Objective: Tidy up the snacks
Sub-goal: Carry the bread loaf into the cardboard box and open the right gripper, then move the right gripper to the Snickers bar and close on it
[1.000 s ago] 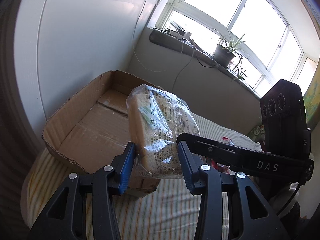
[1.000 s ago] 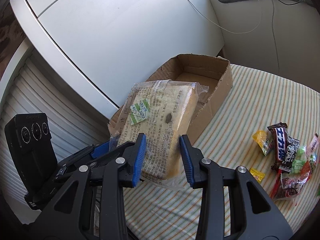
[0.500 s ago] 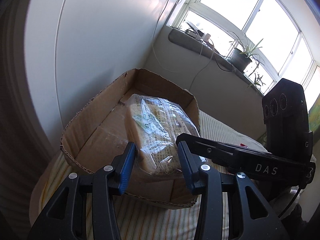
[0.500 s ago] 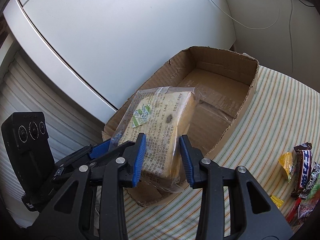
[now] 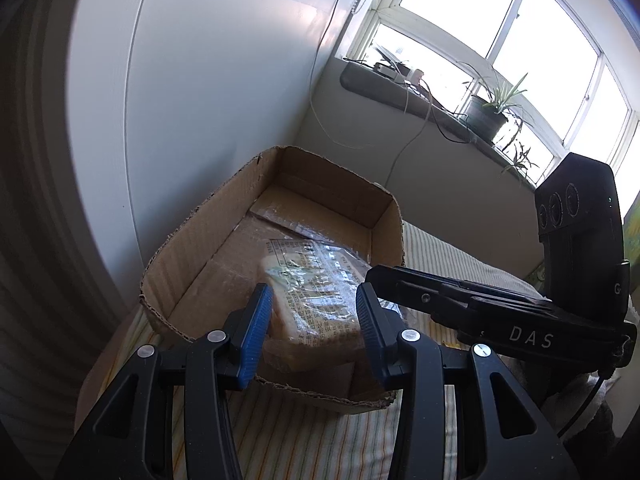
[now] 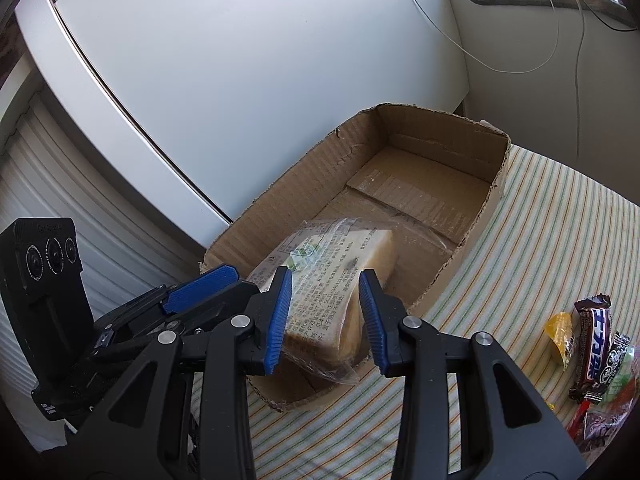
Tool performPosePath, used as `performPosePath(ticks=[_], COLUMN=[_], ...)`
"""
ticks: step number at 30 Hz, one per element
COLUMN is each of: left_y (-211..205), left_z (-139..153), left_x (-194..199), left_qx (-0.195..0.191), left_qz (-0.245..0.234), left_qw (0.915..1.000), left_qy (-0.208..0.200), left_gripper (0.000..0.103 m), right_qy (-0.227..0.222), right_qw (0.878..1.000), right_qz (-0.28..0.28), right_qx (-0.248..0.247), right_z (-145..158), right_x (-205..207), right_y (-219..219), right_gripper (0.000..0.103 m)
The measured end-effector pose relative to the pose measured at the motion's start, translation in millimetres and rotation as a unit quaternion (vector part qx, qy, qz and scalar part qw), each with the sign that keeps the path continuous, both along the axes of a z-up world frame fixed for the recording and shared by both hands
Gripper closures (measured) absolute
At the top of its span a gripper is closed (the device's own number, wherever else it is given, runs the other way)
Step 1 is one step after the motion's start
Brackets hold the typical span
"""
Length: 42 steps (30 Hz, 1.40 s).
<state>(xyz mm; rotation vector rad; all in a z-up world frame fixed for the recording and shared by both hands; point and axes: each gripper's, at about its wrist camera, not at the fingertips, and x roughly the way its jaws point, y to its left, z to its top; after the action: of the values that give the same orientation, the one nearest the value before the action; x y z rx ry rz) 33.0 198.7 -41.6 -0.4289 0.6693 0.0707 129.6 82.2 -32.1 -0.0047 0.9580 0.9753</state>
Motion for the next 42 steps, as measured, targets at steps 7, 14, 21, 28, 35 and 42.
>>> performPosePath(ticks=[7, 14, 21, 28, 35, 42], left_y=[-6, -23, -62, -96, -132, -160], left_z=[6, 17, 18, 10, -7, -29], left_x=[-9, -18, -18, -9, 3, 24], left_qx=[0.010, 0.017, 0.023, 0.015, 0.004, 0.029], left_qz=[0.008, 0.001, -0.034, -0.079, -0.122, -0.154], left_qw=[0.9999, 0.9998, 0.9991, 0.9968, 0.9922, 0.9861], left_qy=[-0.001, -0.011, -0.011, 0.001, 0.026, 0.056], left_gripper=[0.062, 0.062, 0.057, 0.051, 0.050, 0.053], right_qy=[-0.011, -0.039, -0.063, -0.078, -0.082, -0.079], right_qw=[1.000, 0.999, 0.995, 0.989, 0.978, 0.963], right_qz=[-0.013, -0.034, -0.076, -0.124, -0.182, -0.226], right_qx=[0.005, 0.010, -0.003, -0.022, -0.064, -0.121], right_z=[10, 19, 22, 21, 6, -17], right_x=[0, -15, -33, -48, -56, -53], right_y=[-14, -55, -116, -182, -249, -301], right_gripper=[0.056, 0.040, 0.040, 0.039, 0.039, 0.039])
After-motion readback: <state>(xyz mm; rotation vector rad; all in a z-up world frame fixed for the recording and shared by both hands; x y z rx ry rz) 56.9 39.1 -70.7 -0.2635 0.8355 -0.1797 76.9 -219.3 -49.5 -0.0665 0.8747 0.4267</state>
